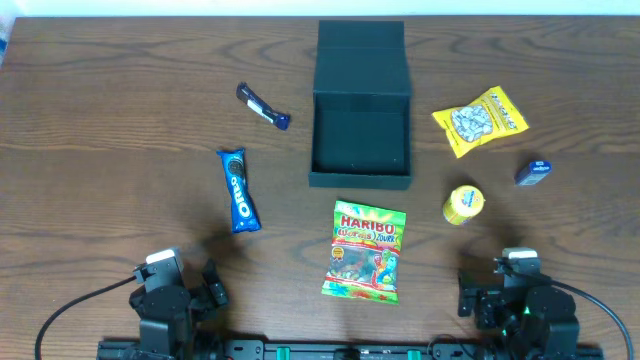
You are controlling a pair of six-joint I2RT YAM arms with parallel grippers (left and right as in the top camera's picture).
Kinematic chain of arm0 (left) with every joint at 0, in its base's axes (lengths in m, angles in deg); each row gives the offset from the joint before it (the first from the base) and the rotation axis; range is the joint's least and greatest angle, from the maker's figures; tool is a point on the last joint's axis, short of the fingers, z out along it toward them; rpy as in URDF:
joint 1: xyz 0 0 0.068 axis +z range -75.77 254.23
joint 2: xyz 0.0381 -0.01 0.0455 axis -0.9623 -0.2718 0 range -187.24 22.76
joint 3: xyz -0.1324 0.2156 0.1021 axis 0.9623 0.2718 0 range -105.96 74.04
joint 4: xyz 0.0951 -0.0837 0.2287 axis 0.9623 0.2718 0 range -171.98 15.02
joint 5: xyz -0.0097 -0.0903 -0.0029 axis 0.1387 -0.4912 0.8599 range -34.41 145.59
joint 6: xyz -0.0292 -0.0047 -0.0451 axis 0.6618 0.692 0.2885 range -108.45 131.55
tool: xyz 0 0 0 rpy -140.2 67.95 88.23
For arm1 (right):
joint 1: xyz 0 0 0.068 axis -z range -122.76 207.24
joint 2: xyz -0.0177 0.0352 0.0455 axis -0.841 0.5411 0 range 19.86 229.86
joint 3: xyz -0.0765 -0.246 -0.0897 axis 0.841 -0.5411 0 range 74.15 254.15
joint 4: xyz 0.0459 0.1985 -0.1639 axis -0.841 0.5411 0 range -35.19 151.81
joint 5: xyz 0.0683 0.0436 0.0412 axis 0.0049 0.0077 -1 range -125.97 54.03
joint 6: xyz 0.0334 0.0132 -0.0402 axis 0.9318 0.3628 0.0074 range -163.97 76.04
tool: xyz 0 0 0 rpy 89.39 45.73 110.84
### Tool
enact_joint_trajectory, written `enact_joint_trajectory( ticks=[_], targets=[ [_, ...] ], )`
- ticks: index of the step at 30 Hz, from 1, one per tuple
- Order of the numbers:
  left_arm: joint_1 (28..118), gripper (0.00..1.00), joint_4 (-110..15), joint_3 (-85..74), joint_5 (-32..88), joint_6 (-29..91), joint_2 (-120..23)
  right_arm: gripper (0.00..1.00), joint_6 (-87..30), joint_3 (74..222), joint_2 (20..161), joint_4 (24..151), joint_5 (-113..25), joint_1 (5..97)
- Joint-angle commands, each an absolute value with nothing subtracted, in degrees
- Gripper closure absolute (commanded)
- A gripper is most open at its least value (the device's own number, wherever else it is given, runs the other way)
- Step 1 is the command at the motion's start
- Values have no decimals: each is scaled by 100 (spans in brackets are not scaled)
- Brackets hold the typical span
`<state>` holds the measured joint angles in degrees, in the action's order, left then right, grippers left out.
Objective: Pack container
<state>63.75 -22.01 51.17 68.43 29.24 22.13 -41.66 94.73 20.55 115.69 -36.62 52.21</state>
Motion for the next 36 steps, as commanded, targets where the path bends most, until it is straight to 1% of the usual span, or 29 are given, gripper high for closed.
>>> enact_joint_trajectory(
  ticks=[1, 5, 12, 18, 22, 25, 28, 34, 36],
  targets=[
    [6410, 5, -1952, 5357, 6819, 2935, 2255, 1, -4234, 9456, 2020, 11611, -3666, 5269],
    [6407, 4, -2330, 5357, 6808, 2937, 2255, 1, -4234, 9456, 2018, 11611, -3666, 5269],
    [6405, 4, -4026, 5357, 6753, 2955, 2231, 1, -4234, 9456, 2020, 11611, -3666, 5269],
    [6403, 4, -4341, 5202, 6762, 2955, 1831, 1, -4234, 9456, 2020, 11611, -3666, 5269],
    [6268, 4, -4597, 4789, 6703, 2998, 1136, 1, -4234, 9456, 2020, 11611, -3666, 5269],
    [5962, 4, -4577, 4267, 6392, 2996, 458, 1, -4234, 9456, 2018, 11611, -3666, 5269],
    [5474, 4, -4385, 3622, 6025, 2998, -320, 1, -4234, 9456, 2018, 11611, -3666, 5269],
    [4143, 5, -3644, 2217, 4762, 2994, -1983, 1, -4234, 9456, 2018, 11611, -3664, 5269],
    [3796, 4, -3593, 1860, 4764, 2994, -2477, 1, -4234, 9456, 2020, 11611, -3664, 5269]
  ],
)
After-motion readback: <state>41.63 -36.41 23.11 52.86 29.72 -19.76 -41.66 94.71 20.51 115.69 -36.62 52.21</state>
